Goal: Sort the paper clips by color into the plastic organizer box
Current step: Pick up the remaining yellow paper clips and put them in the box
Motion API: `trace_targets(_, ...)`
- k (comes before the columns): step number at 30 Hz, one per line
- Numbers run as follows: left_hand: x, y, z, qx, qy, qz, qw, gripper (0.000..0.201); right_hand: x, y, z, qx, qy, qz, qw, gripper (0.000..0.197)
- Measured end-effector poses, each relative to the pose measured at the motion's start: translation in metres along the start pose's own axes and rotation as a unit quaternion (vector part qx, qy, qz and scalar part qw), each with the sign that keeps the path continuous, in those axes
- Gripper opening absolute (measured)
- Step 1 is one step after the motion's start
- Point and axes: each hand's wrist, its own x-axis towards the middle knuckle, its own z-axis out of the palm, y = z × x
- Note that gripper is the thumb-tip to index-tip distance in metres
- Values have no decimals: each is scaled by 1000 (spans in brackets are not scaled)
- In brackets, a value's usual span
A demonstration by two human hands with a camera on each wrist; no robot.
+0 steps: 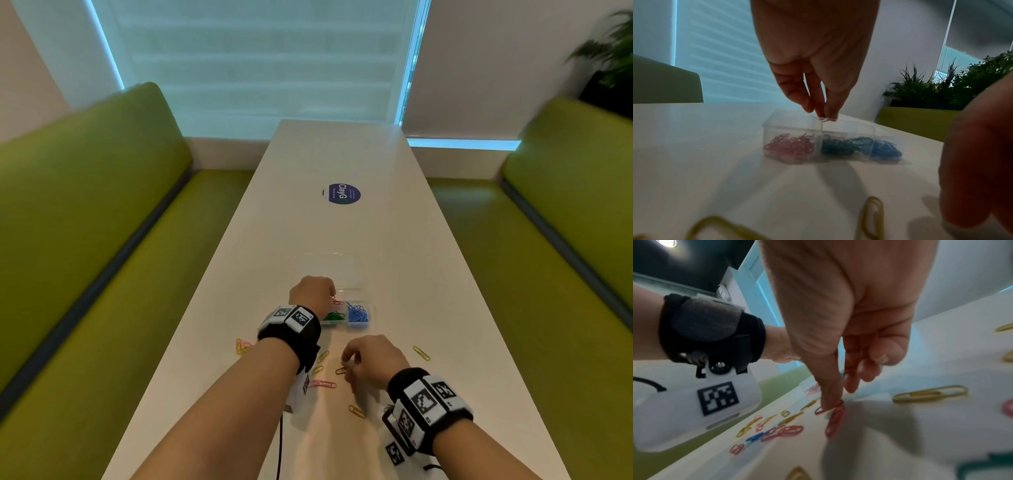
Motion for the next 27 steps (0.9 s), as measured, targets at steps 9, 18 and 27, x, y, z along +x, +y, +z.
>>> trace_targets(9,-8,-4,-5,-18,38,6,999,26,2,-4,0,-22,-18,-5,1000,14)
trace_targets(18,-32,-26,-9,-49,75,4,996,26,9,-21,-43,6,39,-57,998,2)
trace_targets(27,-60,-35,0,-39,71,12,997,24,57,-30,-61,-8,117,-31,993,31)
